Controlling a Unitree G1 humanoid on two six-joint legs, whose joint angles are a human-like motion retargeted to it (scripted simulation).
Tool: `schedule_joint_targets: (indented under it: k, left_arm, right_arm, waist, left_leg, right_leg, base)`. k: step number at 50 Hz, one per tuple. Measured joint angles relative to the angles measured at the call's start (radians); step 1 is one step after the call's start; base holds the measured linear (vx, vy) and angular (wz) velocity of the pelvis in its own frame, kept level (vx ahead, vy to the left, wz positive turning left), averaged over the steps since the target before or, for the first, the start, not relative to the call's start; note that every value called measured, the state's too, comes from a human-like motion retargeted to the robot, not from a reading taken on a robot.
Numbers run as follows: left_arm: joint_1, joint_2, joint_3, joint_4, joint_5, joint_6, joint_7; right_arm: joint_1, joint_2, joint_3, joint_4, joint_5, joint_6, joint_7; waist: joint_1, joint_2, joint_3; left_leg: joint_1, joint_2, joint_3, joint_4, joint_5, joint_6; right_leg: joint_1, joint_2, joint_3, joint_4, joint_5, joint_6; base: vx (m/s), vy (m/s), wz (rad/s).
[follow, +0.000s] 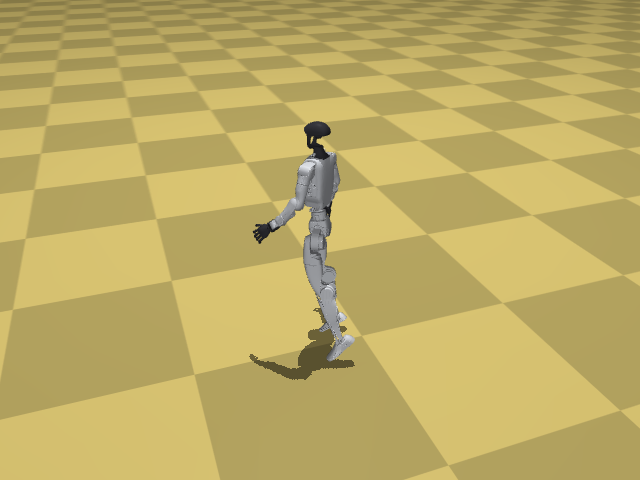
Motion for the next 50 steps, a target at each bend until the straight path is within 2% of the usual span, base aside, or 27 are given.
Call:
schedule_joint_targets:
  k: [12, 26, 30, 35, 40, 45, 50]
  left_arm:
    - [0.055, -0.006, -0.008, 0.04, 0.076, 0.004, -0.038]
    - [0.133, 0.024, 0.039, 0.054, 0.076, -0.003, -0.029]
    - [0.138, 0.03, 0.043, 0.045, 0.063, -0.008, -0.024]
    - [0.119, 0.031, 0.026, 0.029, 0.054, -0.009, -0.01]
    - [0.05, 0.021, -0.012, 0.035, 0.08, -0.001, 0.012]
    - [-0.031, -0.004, -0.028, 0.043, 0.098, -0.008, 0.008]
    - [-0.059, -0.011, -0.01, -0.018, 0.051, -0.043, -0.033]
  right_arm:
    - [-0.007, -0.006, -0.046, 0.003, 0.005, -0.01, 0.039]
    - [-0.044, -0.077, -0.07, -0.009, -0.04, -0.015, 0.057]
    - [-0.045, -0.098, -0.083, -0.019, -0.015, -0.019, 0.045]
    - [-0.056, -0.121, -0.085, -0.028, 0.009, -0.02, 0.016]
    - [-0.091, -0.115, -0.072, -0.018, 0.003, -0.022, -0.032]
    - [-0.113, -0.066, -0.035, -0.011, -0.042, -0.033, -0.033]
    - [-0.128, -0.005, 0.058, -0.055, -0.147, -0.04, 0.037]
  waist:
    - [-0.075, 0.022, 0.019]
    - [-0.077, 0.012, 0.032]
    - [-0.085, 0.013, 0.04]
    - [-0.107, 0.032, 0.057]
    - [-0.118, 0.056, 0.075]
    - [-0.088, 0.058, 0.099]
    - [-0.014, 0.016, 0.151]
  left_leg:
    - [0.018, 0.009, 0.035, 0.019, 0.014, 0.001]
    - [0.027, 0.015, 0.082, 0.033, -0.016, 0.009]
    - [0.03, 0.021, 0.11, 0.036, -0.103, 0.019]
    - [0.048, 0.038, 0.217, 0.034, -0.326, 0.046]
    - [0.054, 0.064, 0.376, -0.005, -0.537, 0.051]
    - [0.021, 0.082, 0.426, -0.079, -0.616, 0.042]
    - [-0.021, 0.08, 0.395, -0.149, -0.596, 0.02]
  right_leg:
    - [0.007, 0.018, 0.027, -0.009, 0.02, 0.0]
    - [0.01, 0.029, 0.031, -0.029, 0.03, 0.0]
    - [0.015, 0.034, 0.049, -0.03, -0.02, 0.0]
    - [0.018, 0.046, 0.07, -0.025, -0.179, 0.0]
    - [-0.018, 0.069, 0.014, -0.02, -0.335, 0.0]
    - [-0.063, 0.095, -0.078, -0.057, -0.374, 0.0]
    - [-0.098, 0.107, -0.12, -0.11, -0.334, 0.0]
  base:
    - [-0.04, 0.0, -0.28]
    - [-0.07, -0.03, -0.13]
    - [-0.08, -0.01, 0.38]
    - [-0.11, 0.06, 0.6]
    - [-0.21, 0.07, 0.65]
    - [-0.28, 0.06, 0.55]
    - [-0.31, 0.05, 0.27]
